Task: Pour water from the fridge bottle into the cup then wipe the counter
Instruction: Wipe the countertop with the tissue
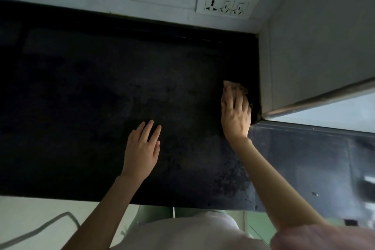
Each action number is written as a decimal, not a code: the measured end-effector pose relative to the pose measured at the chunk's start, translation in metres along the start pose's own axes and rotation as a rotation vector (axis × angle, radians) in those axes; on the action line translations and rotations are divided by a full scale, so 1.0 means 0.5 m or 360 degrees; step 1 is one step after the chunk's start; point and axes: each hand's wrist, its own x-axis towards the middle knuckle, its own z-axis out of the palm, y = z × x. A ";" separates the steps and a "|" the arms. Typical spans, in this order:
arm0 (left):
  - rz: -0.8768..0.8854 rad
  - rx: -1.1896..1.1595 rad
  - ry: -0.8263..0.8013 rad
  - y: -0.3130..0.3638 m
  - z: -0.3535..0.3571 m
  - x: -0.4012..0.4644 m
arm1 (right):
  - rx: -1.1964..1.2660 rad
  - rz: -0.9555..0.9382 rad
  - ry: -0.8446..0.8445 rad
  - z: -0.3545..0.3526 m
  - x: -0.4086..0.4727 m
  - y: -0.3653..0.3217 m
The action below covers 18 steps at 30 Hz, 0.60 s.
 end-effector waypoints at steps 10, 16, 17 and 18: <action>0.0008 -0.0022 0.0047 -0.003 0.006 -0.005 | 0.0080 0.0276 -0.0285 0.070 0.289 -0.009; -0.0008 -0.0041 -0.0011 0.001 -0.001 -0.002 | -0.0030 0.0202 0.0061 0.027 0.131 -0.008; -0.0011 -0.0053 -0.0014 0.002 -0.003 -0.001 | 0.0002 0.0205 0.0086 0.018 0.083 -0.009; -0.0015 -0.0070 -0.0012 0.003 -0.004 -0.001 | 0.0036 0.0211 0.0100 0.010 0.038 -0.011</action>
